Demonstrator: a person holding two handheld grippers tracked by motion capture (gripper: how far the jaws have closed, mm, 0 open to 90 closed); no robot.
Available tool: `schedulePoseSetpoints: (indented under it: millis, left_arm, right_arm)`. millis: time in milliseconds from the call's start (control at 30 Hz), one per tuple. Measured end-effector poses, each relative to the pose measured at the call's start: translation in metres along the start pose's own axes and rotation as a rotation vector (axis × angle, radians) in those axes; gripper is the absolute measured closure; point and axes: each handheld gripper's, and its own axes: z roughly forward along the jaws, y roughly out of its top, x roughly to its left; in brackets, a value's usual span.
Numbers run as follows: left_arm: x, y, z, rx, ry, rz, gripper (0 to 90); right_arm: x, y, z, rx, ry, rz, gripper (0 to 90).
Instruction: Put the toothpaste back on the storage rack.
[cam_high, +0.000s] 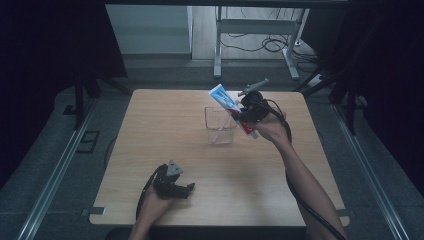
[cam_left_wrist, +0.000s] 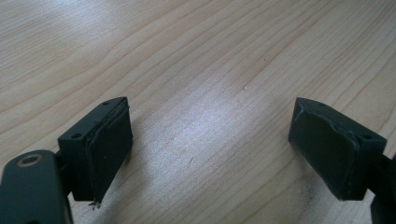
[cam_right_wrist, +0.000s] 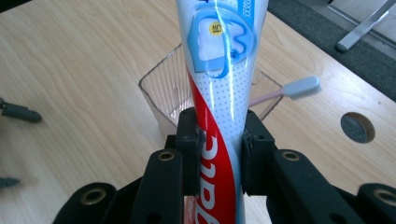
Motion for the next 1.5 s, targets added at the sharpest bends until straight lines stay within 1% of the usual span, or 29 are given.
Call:
schedulePoseSetpoints:
  millis: [700,867,1100,1167,1500]
  left_arm:
    - [0.0,0.0,0.0,0.0,0.0,0.002,13.6]
    - [0.0,0.0,0.0,0.001,-0.001,0.002,13.6]
    - [0.0,0.0,0.0,0.001,0.0,0.002,13.7]
    - [0.0,0.0,0.0,0.002,-0.001,0.002,13.7]
    - [0.0,0.0,0.0,0.002,0.0,0.002,13.7]
  right_arm:
    - [-0.003,0.03,0.03,-0.052,0.004,0.03,72.7]
    - [-0.002,0.035,0.037,-0.066,-0.003,0.033,72.8]
    - [-0.002,0.042,0.047,-0.083,-0.008,0.032,72.8]
    - [-0.002,0.043,0.05,-0.082,-0.007,0.038,72.7]
    - [-0.003,0.047,0.068,-0.095,-0.009,0.038,72.8]
